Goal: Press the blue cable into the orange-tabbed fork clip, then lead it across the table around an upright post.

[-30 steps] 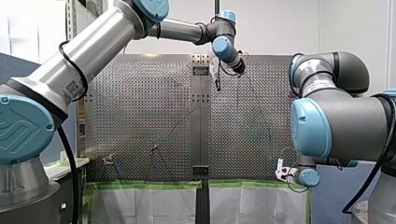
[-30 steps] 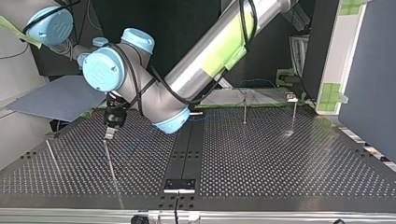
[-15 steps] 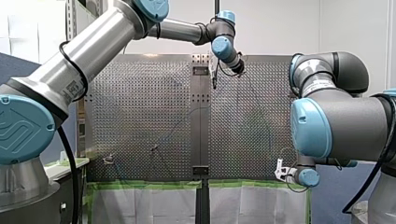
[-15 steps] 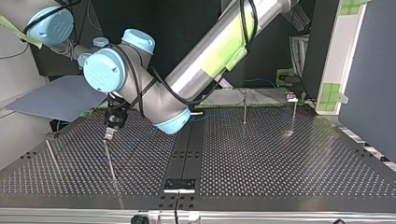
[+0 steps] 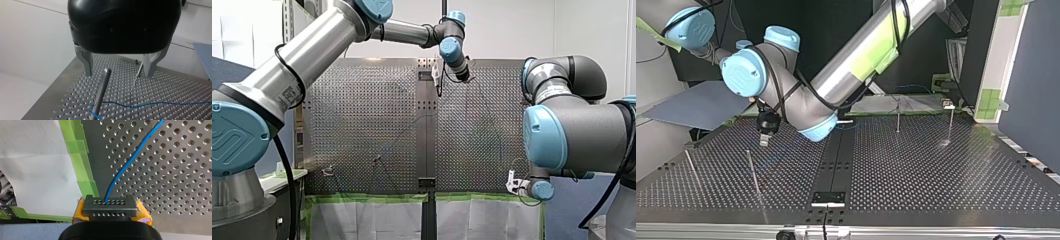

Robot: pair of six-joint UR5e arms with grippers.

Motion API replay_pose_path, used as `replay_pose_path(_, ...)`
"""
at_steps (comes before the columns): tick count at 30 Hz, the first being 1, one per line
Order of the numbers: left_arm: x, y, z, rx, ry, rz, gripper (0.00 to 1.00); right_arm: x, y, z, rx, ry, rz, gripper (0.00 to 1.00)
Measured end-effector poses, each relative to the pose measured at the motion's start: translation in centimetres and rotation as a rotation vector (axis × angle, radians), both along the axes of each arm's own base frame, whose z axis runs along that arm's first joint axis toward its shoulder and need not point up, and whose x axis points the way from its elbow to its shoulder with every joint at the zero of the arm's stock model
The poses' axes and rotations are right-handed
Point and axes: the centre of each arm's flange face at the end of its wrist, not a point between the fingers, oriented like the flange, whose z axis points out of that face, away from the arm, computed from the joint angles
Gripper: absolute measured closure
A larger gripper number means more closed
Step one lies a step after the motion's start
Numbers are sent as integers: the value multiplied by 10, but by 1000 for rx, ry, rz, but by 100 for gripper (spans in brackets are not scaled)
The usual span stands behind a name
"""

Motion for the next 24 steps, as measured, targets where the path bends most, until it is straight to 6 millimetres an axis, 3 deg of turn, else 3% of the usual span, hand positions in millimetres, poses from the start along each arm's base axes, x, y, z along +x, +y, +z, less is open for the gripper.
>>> replay_pose_path(24, -1, 11, 1, -2, -6, 142, 0, 1, 0, 0, 0, 0, 1, 100)
